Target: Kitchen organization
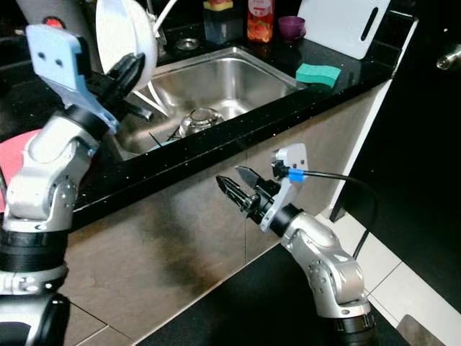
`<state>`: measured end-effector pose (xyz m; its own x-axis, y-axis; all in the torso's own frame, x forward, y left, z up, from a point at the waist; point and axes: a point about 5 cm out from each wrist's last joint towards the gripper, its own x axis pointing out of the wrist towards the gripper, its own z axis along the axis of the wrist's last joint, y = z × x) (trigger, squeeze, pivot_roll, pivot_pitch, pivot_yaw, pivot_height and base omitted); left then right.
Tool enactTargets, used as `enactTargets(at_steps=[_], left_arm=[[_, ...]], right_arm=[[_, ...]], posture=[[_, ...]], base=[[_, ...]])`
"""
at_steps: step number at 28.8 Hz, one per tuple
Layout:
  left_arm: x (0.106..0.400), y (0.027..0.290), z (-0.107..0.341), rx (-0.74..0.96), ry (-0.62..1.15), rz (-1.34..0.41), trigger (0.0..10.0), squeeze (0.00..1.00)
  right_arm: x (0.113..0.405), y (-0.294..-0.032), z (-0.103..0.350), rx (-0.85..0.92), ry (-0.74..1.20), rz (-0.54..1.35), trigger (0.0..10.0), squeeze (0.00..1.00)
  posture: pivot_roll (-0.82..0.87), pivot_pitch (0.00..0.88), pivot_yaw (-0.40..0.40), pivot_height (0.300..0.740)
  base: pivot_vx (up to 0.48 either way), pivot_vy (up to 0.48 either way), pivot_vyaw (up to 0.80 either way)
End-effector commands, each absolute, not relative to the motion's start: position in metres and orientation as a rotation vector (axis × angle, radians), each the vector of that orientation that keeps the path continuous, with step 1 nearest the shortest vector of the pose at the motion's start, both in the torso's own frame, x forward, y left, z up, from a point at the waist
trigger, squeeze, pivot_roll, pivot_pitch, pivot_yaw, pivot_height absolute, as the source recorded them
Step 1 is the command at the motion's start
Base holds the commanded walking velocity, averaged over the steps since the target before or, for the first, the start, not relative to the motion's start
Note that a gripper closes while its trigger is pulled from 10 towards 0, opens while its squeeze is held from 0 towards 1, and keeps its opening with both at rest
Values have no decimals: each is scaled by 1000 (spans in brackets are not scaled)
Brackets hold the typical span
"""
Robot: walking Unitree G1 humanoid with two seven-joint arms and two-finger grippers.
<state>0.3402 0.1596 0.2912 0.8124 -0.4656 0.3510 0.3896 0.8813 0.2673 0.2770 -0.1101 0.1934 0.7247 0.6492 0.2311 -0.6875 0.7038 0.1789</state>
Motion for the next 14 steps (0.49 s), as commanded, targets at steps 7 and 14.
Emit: enactTargets(at_steps=[7,14], left_arm=[[362,166,289,312,-399,-508,10000,0],[382,166,290,285,-370,-537,10000,0]], right_arm=[[266,-117,198,259,-152,726,10000,0],[257,-123,198,252,-128,716,10000,0]], posture=[[-37,10,65,740],[-76,54,59,740]], base=[[0,0,0],[0,0,0]])
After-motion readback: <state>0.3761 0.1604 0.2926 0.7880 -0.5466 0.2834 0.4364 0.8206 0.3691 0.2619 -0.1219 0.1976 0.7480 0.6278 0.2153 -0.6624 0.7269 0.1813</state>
